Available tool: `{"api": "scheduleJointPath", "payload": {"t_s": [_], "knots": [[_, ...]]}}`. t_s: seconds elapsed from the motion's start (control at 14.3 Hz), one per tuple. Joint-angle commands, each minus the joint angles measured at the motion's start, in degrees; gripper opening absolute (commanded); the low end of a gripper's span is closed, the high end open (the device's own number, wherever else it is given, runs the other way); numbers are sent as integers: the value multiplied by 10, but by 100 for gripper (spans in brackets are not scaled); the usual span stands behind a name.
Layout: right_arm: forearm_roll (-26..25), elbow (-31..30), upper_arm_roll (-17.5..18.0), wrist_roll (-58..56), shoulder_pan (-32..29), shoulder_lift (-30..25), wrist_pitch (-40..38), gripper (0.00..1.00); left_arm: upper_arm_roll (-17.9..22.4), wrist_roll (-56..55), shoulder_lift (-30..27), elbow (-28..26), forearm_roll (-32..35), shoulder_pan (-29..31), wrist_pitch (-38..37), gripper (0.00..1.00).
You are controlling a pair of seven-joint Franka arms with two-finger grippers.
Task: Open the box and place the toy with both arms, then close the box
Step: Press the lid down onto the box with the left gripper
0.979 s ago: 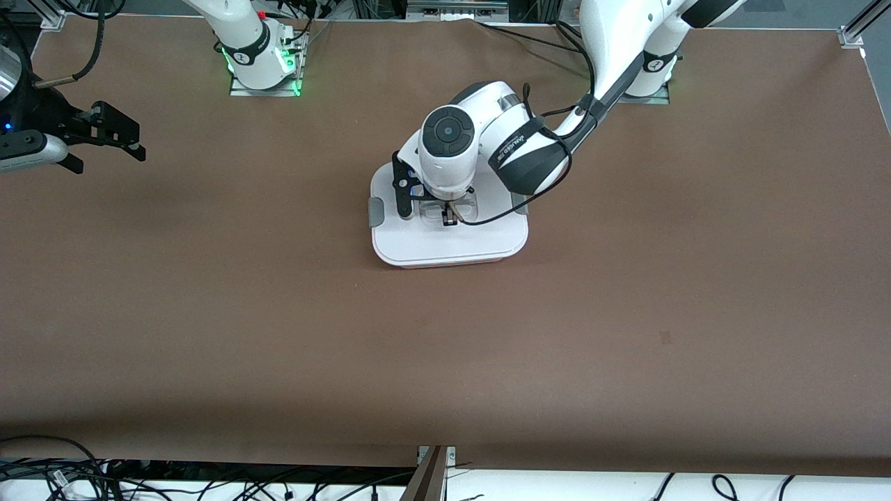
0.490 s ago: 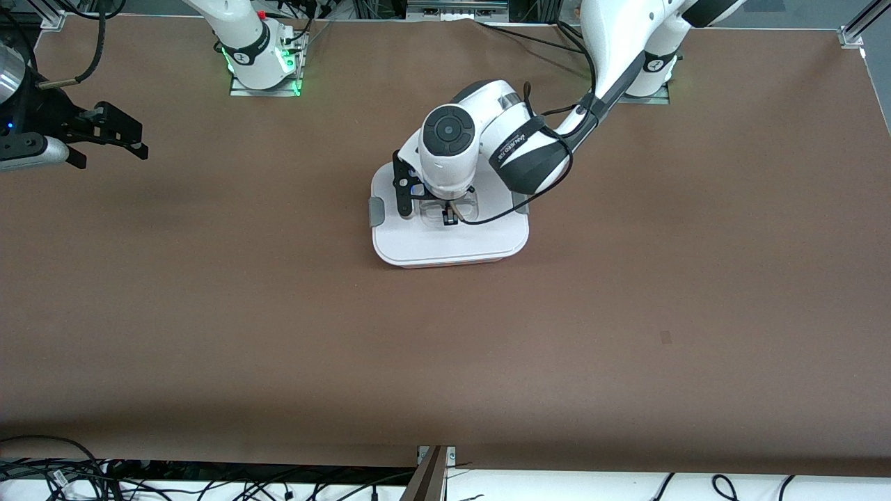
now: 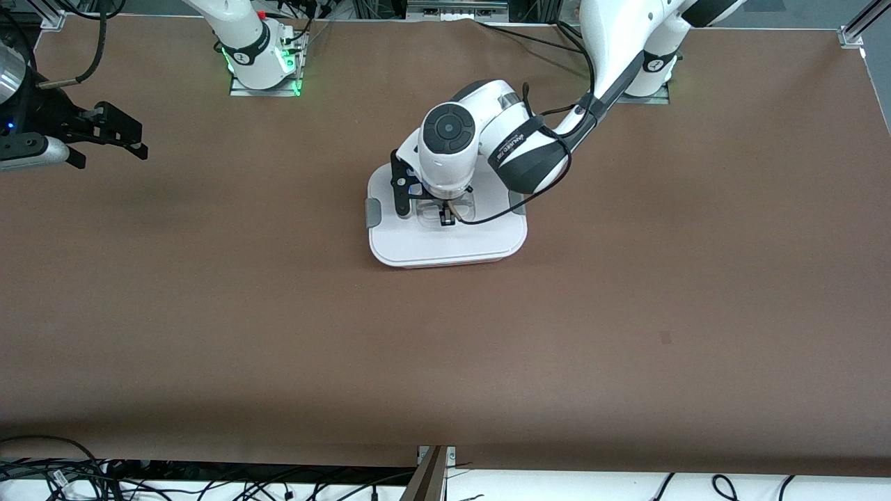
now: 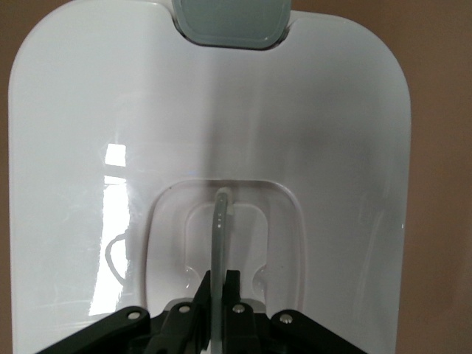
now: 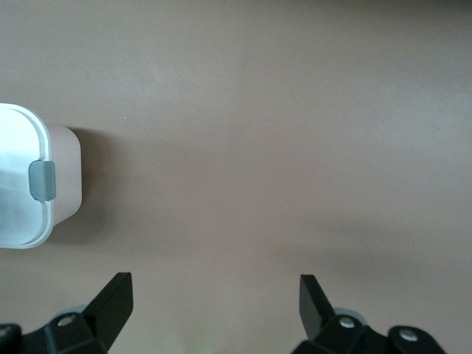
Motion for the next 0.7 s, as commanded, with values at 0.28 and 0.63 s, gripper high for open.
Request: {"api": "scheduleJointPath", "payload": {"t_s": [0.28,0.63], "knots": [[-12,5,5,0,-2,-6,-9,100,-15,4,-25,-50,3,4,10,0],[-14,6,5,-8,0,-3,-8,100,-11,8,-16,-51,13,10,20,0]]}}
